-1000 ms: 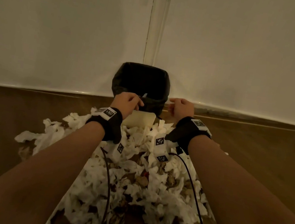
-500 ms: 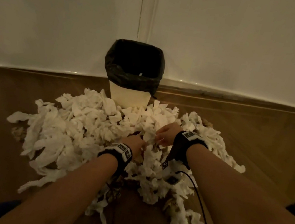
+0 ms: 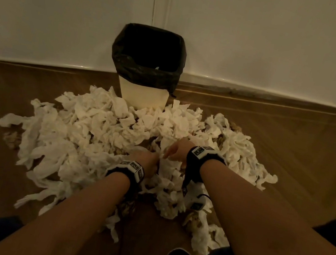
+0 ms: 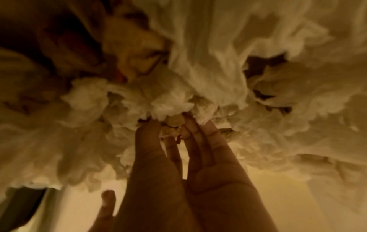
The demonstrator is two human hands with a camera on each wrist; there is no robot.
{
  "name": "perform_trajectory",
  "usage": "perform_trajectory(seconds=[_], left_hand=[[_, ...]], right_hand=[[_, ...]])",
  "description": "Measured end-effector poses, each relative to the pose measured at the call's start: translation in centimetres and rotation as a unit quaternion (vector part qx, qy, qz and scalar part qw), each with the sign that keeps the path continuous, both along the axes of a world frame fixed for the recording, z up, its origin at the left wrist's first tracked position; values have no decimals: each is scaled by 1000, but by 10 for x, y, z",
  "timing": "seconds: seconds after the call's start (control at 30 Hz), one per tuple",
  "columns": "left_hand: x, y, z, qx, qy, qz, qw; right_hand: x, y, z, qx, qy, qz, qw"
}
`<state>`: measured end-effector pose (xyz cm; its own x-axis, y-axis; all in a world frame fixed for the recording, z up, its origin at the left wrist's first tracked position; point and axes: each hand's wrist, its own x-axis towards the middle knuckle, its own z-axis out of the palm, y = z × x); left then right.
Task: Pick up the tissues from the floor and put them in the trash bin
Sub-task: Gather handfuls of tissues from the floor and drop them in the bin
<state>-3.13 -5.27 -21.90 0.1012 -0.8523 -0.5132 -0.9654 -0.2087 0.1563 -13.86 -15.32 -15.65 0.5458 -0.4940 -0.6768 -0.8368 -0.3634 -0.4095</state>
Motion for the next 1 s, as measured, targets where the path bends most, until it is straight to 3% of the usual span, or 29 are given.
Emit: perform_trajectory(seconds=[0.17, 0.3, 0.47, 0.6, 0.73, 0.87, 1.0], left_hand=[[14, -5, 7, -57, 34, 79, 995], [22, -3, 7, -89, 79, 129, 985], [29, 2, 9, -127, 113, 156, 973], [32, 5, 13, -154, 122, 176, 965], [34, 7, 18, -164, 161, 195, 953], [33, 7, 27, -189, 202, 208, 938], [35, 3, 38, -233, 213, 228, 921]], right_hand=[[13, 15, -17, -40, 108, 156, 981], [16, 23, -33, -76, 206, 198, 955], [17, 21, -25, -127, 146, 180, 964], [11, 8, -9, -130, 61, 91, 985], [1, -1, -8, -107, -48, -77, 990], [-3, -8, -10, -38, -130, -219, 966], [-3, -12, -6, 52, -206, -350, 912]])
